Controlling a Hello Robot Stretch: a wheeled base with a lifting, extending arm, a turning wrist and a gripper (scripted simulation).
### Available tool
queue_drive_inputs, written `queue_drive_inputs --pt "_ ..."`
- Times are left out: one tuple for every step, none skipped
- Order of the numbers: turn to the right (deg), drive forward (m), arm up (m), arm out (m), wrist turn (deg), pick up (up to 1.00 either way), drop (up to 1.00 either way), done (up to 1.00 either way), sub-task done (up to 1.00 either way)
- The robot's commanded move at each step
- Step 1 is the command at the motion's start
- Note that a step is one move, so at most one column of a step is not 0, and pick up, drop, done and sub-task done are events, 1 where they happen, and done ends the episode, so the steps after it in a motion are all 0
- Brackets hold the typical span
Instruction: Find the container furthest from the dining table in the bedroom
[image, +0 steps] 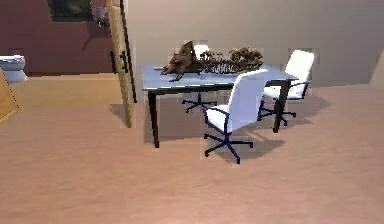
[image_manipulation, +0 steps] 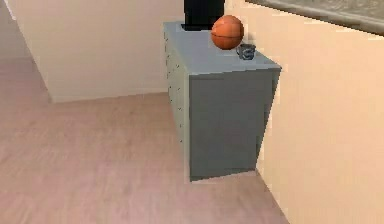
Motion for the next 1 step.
queue_drive_inputs --pt "0.0 1.0 0.0 0.0 0.0 0.0 0.0 0.0 0.0"
